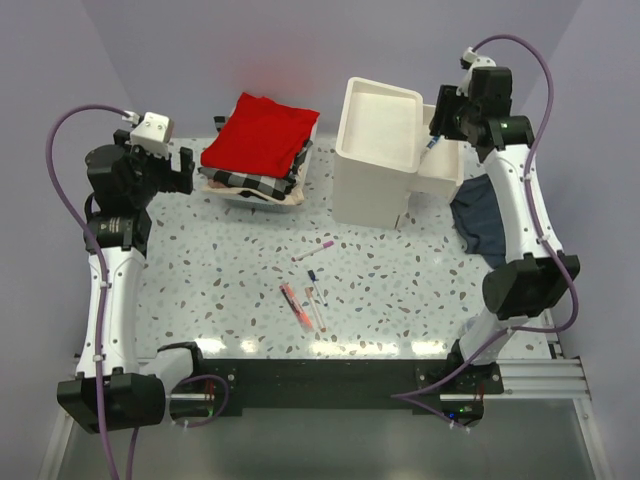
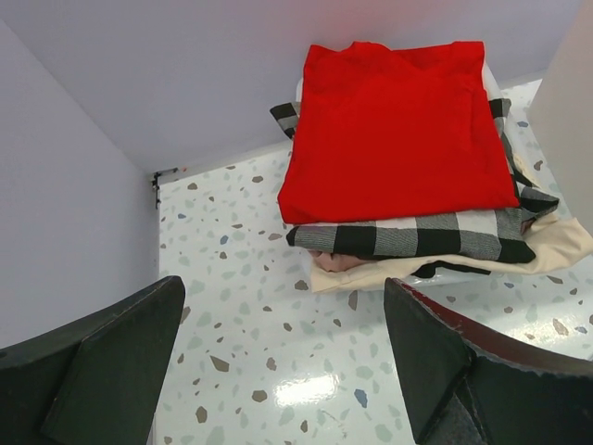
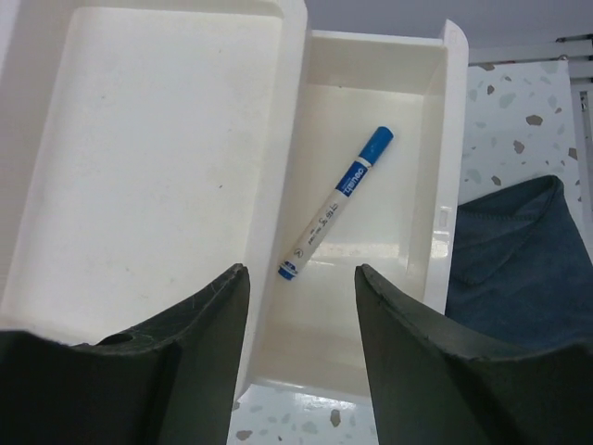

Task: Sort the stationery into containers
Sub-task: Place the stationery in the drawer, then pick up the pen from the center of the board.

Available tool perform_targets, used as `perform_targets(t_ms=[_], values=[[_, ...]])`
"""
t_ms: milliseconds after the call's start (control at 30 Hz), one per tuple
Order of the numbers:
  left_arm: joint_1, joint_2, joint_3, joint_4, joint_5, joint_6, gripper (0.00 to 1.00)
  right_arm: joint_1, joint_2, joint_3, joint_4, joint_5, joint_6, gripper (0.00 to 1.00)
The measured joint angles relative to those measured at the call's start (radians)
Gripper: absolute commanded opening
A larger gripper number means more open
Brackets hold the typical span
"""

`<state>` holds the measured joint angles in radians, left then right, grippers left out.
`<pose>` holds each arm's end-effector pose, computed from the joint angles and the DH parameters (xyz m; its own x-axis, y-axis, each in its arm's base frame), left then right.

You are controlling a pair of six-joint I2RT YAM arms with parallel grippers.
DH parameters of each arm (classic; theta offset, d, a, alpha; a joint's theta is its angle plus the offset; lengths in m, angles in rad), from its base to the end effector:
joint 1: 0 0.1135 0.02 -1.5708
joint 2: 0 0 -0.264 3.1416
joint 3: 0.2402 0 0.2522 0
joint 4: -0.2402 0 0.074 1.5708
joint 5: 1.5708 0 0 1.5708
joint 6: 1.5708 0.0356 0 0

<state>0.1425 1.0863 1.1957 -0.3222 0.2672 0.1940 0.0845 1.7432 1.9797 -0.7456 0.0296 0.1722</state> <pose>0.2388 0.0248 0.4106 -0.1823 0.1617 -0.9699 0.1566 0.9786 0.1337 0.3838 0.0314 0.4359 -0.4885 0.1305 -0.8627 0.0255 0.9905 0.1354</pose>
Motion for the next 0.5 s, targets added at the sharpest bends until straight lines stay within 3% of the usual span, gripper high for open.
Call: perform_targets(t_ms=[200,333,500], values=[[0.000,0.000,0.000,0.015,-0.001,-0.001,0.94,0.047,-0.232,-0.179,0.011,-0.129,-0.036,0.50],[0.000,0.000,0.000,0.021,0.000,-0.002,0.94,0.252,-0.400,-0.386,0.010,-0.258,-0.140,0.51],[0.000,0.000,-0.017,0.027,0.003,-0.018,0.94,0.503,-0.414,-0.564,-0.029,-0.338,-0.299,0.49]])
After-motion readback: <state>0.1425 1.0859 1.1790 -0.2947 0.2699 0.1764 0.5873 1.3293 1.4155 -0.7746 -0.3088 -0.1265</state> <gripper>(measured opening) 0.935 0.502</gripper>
